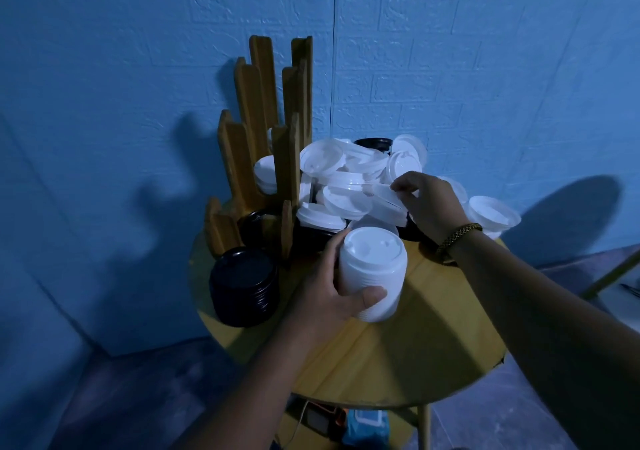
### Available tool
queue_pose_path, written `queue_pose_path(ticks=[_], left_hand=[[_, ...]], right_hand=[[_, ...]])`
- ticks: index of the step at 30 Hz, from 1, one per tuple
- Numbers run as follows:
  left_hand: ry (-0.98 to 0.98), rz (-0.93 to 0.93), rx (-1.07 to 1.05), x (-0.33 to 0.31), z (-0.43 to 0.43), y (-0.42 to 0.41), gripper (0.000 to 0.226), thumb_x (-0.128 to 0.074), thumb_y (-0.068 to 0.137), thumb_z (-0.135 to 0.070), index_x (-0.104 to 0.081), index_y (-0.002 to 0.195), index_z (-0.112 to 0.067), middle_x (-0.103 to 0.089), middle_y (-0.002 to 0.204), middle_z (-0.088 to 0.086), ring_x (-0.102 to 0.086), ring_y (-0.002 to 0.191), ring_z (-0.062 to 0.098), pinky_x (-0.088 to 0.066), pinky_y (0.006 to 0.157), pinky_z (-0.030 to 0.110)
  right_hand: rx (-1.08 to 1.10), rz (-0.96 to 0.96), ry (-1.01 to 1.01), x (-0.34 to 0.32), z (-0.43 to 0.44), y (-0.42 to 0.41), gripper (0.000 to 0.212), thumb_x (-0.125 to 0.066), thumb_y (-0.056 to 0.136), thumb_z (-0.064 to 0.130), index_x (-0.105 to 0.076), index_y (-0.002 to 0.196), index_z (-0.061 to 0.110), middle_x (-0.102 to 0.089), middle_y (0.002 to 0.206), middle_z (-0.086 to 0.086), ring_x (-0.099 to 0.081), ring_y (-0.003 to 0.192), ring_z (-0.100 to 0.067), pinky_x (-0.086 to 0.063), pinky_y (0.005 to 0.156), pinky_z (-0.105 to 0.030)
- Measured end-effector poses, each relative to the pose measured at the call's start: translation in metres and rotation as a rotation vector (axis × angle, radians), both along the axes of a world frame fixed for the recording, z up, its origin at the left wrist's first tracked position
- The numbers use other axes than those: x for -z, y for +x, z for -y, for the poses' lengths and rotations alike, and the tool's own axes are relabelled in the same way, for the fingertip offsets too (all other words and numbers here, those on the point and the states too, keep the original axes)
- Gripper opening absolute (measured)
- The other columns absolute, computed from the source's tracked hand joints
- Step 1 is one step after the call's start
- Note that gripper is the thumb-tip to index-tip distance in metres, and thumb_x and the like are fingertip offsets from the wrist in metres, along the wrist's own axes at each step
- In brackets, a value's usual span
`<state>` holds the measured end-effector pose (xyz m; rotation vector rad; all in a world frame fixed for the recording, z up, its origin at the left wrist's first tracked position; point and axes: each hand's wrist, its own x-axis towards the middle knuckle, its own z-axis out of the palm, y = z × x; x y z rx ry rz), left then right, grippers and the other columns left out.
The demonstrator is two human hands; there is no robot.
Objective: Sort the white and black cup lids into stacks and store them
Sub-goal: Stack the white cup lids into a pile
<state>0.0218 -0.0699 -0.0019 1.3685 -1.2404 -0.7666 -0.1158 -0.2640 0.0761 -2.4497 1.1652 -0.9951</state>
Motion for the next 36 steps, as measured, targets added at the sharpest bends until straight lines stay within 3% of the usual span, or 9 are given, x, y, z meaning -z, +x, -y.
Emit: queue_pose_path(ticks=[5,10,13,18,24,28,30,33,36], left_hand=[[-0.011,0.009,-0.008,-0.001,-0.001,0.000,0.096,-0.087,0.063,-0.058,-0.034,0.143,-0.062,-0.053,0.139,-0.027,-0.052,0.127,-0.002,-0.050,0.106,0.042],[-0.015,0.001,-0.004,-0.002,-0.001,-0.001,0.095,-0.087,0.063,-0.058,-0.034,0.142,-0.062,-0.054,0.139,-0.027,-0.052,0.127,-0.002,-0.052,0.103,0.040],[0.000,0.004,-0.008,-0.001,-0.002,0.000,0.092,-0.090,0.068,-0.053,-0.032,0.139,-0.068,-0.054,0.136,-0.031,-0.052,0.122,-0.012,-0.051,0.092,0.023],[0.022,0.012,-0.020,-0.006,-0.005,-0.003,0.085,-0.086,0.071,-0.042,-0.025,0.120,-0.076,-0.045,0.124,-0.042,-0.043,0.101,-0.035,-0.045,0.073,0.003],[0.020,0.025,-0.020,-0.004,-0.004,0.000,0.087,-0.088,0.077,-0.036,-0.025,0.124,-0.075,-0.045,0.128,-0.039,-0.042,0.104,-0.034,-0.044,0.074,0.002],[0.015,0.006,-0.016,-0.003,-0.004,0.000,0.085,-0.090,0.074,-0.038,-0.033,0.126,-0.073,-0.052,0.127,-0.036,-0.049,0.111,-0.024,-0.048,0.076,0.005],[0.022,0.002,-0.010,-0.004,-0.004,0.000,0.084,-0.088,0.071,-0.041,-0.034,0.125,-0.076,-0.055,0.126,-0.036,-0.054,0.114,-0.017,-0.051,0.078,0.010],[0.016,0.011,-0.011,-0.003,-0.005,0.000,0.085,-0.087,0.072,-0.039,-0.034,0.129,-0.074,-0.057,0.126,-0.032,-0.057,0.116,-0.007,-0.053,0.080,0.016],[0.049,0.045,-0.027,-0.008,-0.008,-0.003,0.085,-0.085,0.080,-0.036,-0.026,0.133,-0.067,-0.050,0.122,-0.030,-0.052,0.108,-0.007,-0.046,0.074,0.012]], right_hand=[[-0.027,0.437,0.145,-0.006,-0.017,-0.014,0.013,-0.063,0.093,0.008,-0.068,0.102,0.016,-0.069,0.096,0.003,-0.062,0.089,-0.010,-0.045,0.077,-0.012],[-0.353,1.152,0.923,-0.011,-0.059,-0.028,0.025,-0.051,0.099,0.001,-0.058,0.121,0.010,-0.056,0.082,-0.006,-0.053,0.067,-0.013,-0.050,0.061,-0.023],[-0.365,1.060,1.148,0.005,-0.077,-0.030,0.034,-0.044,0.099,-0.002,-0.059,0.126,0.010,-0.057,0.086,-0.008,-0.047,0.061,-0.015,-0.043,0.052,-0.024],[-0.312,0.944,1.170,0.009,-0.088,-0.026,0.034,-0.050,0.096,0.008,-0.065,0.127,0.010,-0.058,0.078,-0.001,-0.044,0.060,-0.011,-0.032,0.051,-0.023],[-0.204,0.542,0.804,0.004,-0.103,-0.038,0.025,-0.065,0.093,0.035,-0.064,0.118,0.029,-0.061,0.091,0.000,-0.052,0.077,-0.013,-0.043,0.066,-0.031],[-0.172,0.362,0.530,0.012,-0.105,-0.045,0.047,-0.063,0.081,0.065,-0.054,0.111,0.031,-0.055,0.083,0.001,-0.049,0.067,-0.007,-0.042,0.061,-0.027],[-0.134,0.254,0.368,0.019,-0.105,-0.042,0.054,-0.058,0.076,0.079,-0.054,0.103,0.032,-0.056,0.094,0.003,-0.053,0.081,-0.007,-0.042,0.069,-0.024],[-0.182,0.263,0.384,0.025,-0.111,-0.033,0.062,-0.062,0.071,0.080,-0.050,0.104,0.029,-0.056,0.114,0.007,-0.053,0.109,-0.004,-0.045,0.084,-0.026],[-0.231,0.237,0.411,0.021,-0.125,-0.021,0.063,-0.065,0.075,0.070,-0.044,0.123,0.036,-0.052,0.126,0.011,-0.054,0.112,-0.007,-0.052,0.086,-0.030]])
